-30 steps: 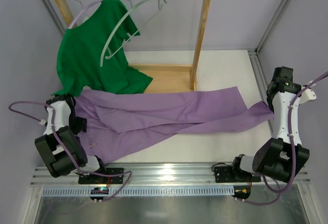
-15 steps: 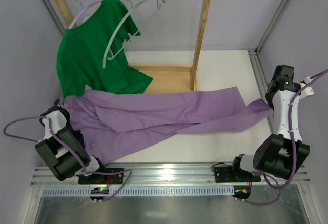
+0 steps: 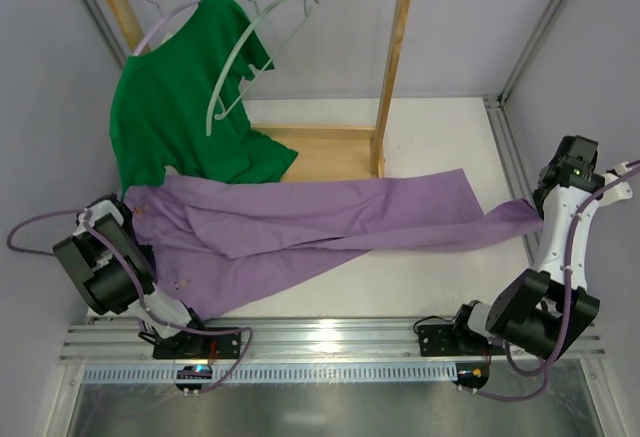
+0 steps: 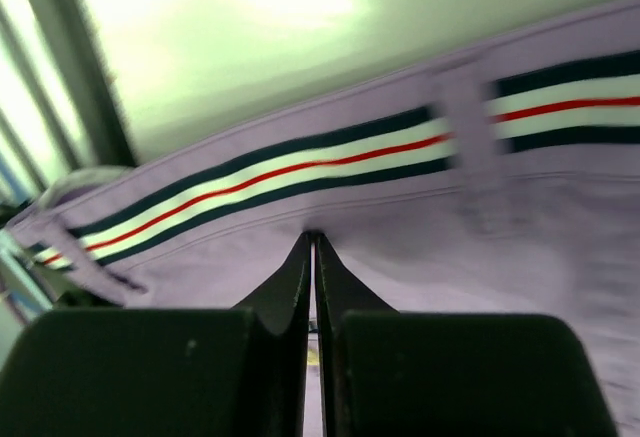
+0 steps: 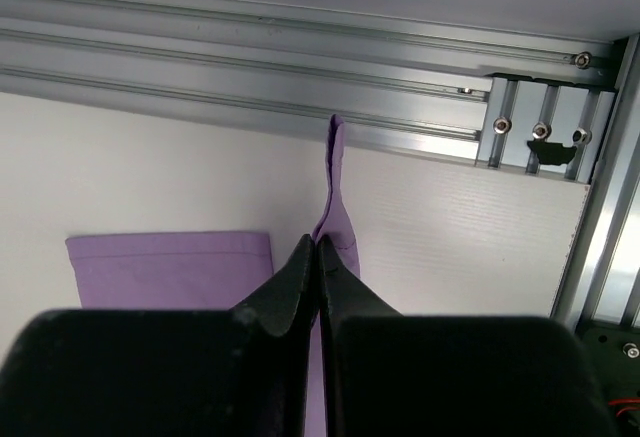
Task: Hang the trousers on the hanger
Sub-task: Fold the trousers
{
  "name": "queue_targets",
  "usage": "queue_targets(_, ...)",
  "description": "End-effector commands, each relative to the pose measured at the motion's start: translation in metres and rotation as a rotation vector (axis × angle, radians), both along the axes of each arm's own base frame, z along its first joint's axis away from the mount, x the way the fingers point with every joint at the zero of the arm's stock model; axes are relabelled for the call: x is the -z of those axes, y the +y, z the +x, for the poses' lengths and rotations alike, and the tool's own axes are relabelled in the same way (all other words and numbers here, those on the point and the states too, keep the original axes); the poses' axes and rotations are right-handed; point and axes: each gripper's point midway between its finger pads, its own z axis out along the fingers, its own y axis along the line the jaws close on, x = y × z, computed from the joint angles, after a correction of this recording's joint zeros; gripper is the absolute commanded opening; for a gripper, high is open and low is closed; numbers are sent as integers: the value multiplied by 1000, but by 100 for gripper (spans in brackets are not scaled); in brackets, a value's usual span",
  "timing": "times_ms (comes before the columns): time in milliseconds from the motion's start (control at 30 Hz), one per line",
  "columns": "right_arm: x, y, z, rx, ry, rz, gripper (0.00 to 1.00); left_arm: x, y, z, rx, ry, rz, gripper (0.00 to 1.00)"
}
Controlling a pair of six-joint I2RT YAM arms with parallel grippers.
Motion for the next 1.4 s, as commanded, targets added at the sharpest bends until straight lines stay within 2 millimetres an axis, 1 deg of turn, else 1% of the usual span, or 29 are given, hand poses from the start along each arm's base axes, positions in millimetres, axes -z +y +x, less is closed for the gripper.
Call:
queue_targets(0, -30, -1, -1, -5, -88, -50, 4, -7, 39, 43, 86, -112, 118, 0)
queue_targets(67, -31, 7, 0, -23, -118, -26, 4, -8, 42, 60, 143, -148, 120, 0)
queue_targets(100, -31, 16, 4, -53, -154, 6, 4, -6, 43, 67, 160, -150, 118, 1)
queue_targets(133, -32, 20, 7, -70, -179, 22, 4, -4, 38, 76, 194, -165, 107, 0)
queue_targets(167, -29, 26, 8, -90, -190, 47, 4, -7, 40, 86, 221, -179, 114, 1)
queue_targets(200, -35, 38, 18, -144, -261, 83, 4, -3, 38, 88, 236, -163, 103, 0)
queue_targets(233, -36, 45, 22, -173, -292, 100, 4, -4, 38, 93, 255, -158, 113, 1)
queue_targets(267, -31, 52, 25, -207, -315, 123, 4, -5, 39, 93, 258, -151, 113, 0)
queue_targets(300, -37, 54, 33, -239, -362, 115, 4, -8, 41, 97, 255, -154, 117, 0)
queue_targets(333, -44, 61, 34, -274, -405, 118, 4, -11, 41, 91, 250, -133, 117, 0)
queue_targets(367, -44, 62, 36, -284, -420, 106, 4, -21, 41, 89, 236, -131, 133, 8)
queue_targets(400, -45, 62, 35, -284, -426, 103, 4, -22, 43, 88, 227, -125, 146, 14)
queue_targets(433, -46, 61, 33, -278, -424, 91, 4, -33, 43, 86, 228, -133, 161, 20)
queue_targets(467, -49, 61, 33, -278, -427, 89, 4, -40, 45, 83, 225, -134, 184, 28)
queue_targets(500, -49, 61, 33, -283, -424, 93, 4, -46, 46, 80, 214, -129, 200, 47)
queue_targets(533, -49, 63, 35, -293, -430, 103, 4, -58, 47, 76, 207, -133, 226, 53)
queue_targets(600, -48, 64, 37, -297, -428, 112, 4, -66, 45, 68, 195, -134, 234, 60)
queue_targets(733, -46, 67, 44, -324, -444, 135, 4, -72, 25, 50, 198, -116, 159, 60)
queue_targets(767, -47, 67, 45, -325, -443, 135, 4, -74, 17, 40, 184, -107, 142, 60)
queue_targets(833, -42, 66, 46, -317, -425, 150, 4, -73, 4, 28, 153, -105, 117, 66)
queue_targets(867, -43, 67, 49, -326, -433, 158, 4, -69, -7, 11, 124, -77, 106, 69)
queue_targets(967, -39, 68, 53, -336, -425, 181, 4, -68, -14, -14, 51, -21, 120, 71)
queue_targets(1000, -39, 70, 55, -345, -426, 190, 4, -68, -14, -19, 21, -35, 110, 72)
queue_targets(1067, -41, 70, 56, -359, -427, 187, 4, -65, -24, -17, -22, -79, 54, 71)
queue_targets(1100, -42, 70, 57, -361, -429, 185, 4, -61, -28, -24, -64, -83, 32, 71)
queue_targets(1133, -41, 68, 57, -361, -424, 180, 4, -59, -32, -22, -87, -107, 12, 71)
queue_targets(1233, -37, 69, 58, -370, -414, 190, 4, -53, -32, -27, -100, -90, 18, 71)
queue_targets(1300, -31, 69, 57, -368, -400, 197, 4, -51, -29, -34, -100, -60, 30, 76)
queue_targets(1367, -24, 69, 56, -353, -390, 209, 4, -46, -36, -48, -127, -8, 4, 81)
